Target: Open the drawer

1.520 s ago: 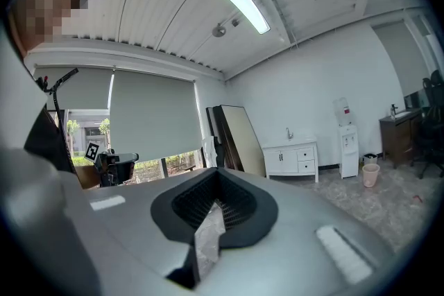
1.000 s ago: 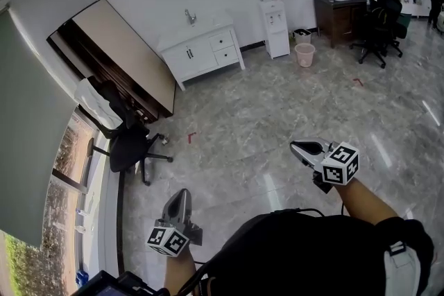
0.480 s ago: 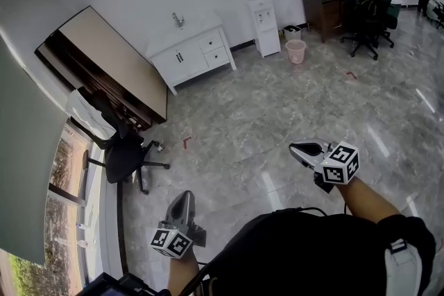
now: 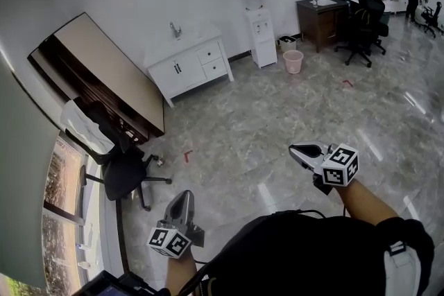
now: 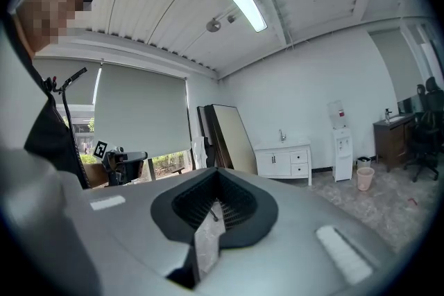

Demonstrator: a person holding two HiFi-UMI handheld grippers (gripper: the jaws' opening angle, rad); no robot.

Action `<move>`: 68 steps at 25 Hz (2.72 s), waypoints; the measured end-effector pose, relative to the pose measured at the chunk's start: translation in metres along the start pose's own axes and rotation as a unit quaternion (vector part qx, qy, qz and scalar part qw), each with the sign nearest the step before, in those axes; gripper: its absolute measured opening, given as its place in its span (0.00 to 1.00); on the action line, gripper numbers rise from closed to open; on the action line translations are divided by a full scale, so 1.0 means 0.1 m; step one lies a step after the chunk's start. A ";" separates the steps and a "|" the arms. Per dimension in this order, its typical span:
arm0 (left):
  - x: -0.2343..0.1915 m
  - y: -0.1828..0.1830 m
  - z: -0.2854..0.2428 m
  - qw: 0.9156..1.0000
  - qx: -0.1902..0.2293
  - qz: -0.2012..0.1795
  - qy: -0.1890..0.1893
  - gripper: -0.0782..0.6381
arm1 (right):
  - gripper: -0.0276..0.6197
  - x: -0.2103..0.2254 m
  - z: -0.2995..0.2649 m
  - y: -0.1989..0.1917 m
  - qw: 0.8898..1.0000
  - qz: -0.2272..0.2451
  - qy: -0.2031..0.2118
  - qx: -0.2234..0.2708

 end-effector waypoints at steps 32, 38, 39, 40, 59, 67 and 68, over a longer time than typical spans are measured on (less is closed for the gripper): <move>-1.59 0.28 0.19 0.992 0.025 -0.001 0.126 0.10 | 0.04 -0.04 -2.57 0.35 0.992 0.016 0.122 -0.024; -1.52 0.29 -0.65 0.992 0.033 -0.008 0.125 0.10 | 0.04 0.74 -2.66 0.60 0.991 0.022 0.135 -0.015; -1.51 0.29 -0.78 0.991 0.032 -0.009 0.126 0.10 | 0.04 0.87 -2.67 0.63 0.991 0.022 0.134 -0.014; -1.51 0.29 -0.90 0.991 0.030 -0.009 0.128 0.10 | 0.04 0.99 -2.68 0.65 0.991 0.022 0.133 -0.014; -2.50 0.31 -1.71 0.997 0.017 0.003 0.078 0.10 | 0.04 1.61 -3.30 0.66 0.997 0.022 0.078 -0.020; -3.49 0.73 -1.44 0.999 0.023 0.005 0.039 0.10 | 0.04 1.05 -4.02 0.92 0.999 0.019 0.043 -0.008; -3.61 0.78 -1.38 0.999 0.023 0.005 0.039 0.10 | 0.04 0.96 -4.13 0.94 0.999 0.020 0.043 -0.008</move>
Point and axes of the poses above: the fingertips, and each gripper's own axes: z backward along the fingers, x to its right, y out of its top, the point moved 7 cm from there along z, backward along the fingers, and after that the axes turned 12 degrees about -y, right-handed, at the moved point
